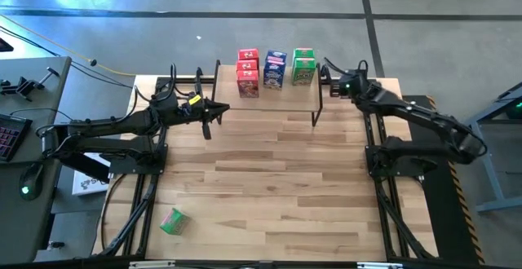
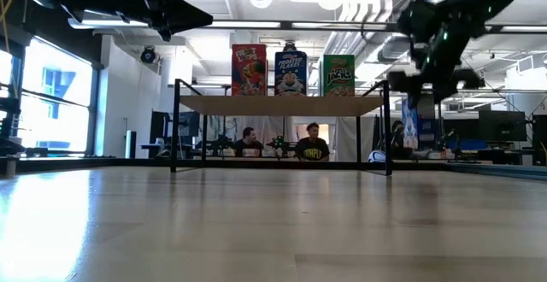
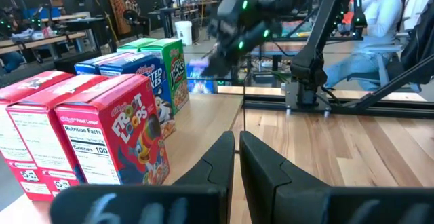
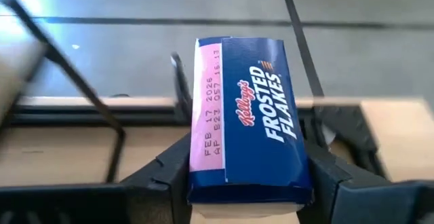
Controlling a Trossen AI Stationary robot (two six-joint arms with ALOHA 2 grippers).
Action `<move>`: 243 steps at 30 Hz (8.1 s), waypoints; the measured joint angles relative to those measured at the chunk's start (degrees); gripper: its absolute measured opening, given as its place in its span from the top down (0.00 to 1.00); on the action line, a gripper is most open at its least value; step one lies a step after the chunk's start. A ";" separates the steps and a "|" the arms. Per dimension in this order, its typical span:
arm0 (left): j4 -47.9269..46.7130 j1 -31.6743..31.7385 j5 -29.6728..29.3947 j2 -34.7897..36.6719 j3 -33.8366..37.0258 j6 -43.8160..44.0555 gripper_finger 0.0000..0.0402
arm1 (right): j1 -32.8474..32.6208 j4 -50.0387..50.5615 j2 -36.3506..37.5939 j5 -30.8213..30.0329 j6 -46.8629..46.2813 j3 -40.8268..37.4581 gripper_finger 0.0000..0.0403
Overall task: Stack cereal on shelf
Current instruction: Put the blue cereal box in front of the other blue cereal box on the shelf, then put the green cereal box in front of the other green cereal box on the shelf
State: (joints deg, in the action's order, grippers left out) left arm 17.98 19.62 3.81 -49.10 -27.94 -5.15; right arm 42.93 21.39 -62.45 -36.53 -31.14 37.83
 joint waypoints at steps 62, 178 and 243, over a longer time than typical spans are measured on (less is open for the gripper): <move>-0.22 -0.28 0.07 0.00 0.00 -0.04 0.96 | -26.81 -19.81 -22.93 14.06 32.84 27.71 0.35; -6.72 -0.87 0.02 -0.02 0.02 5.22 0.96 | -30.47 -5.91 -21.26 14.01 32.55 26.99 1.00; -84.70 -68.86 4.61 -31.69 -40.44 115.69 0.28 | -65.44 -56.39 -17.39 17.98 30.06 -6.98 1.00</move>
State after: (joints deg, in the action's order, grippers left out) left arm -66.72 -49.24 8.43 -80.79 -68.38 110.54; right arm -22.50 -35.00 -79.84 -18.55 -1.08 30.85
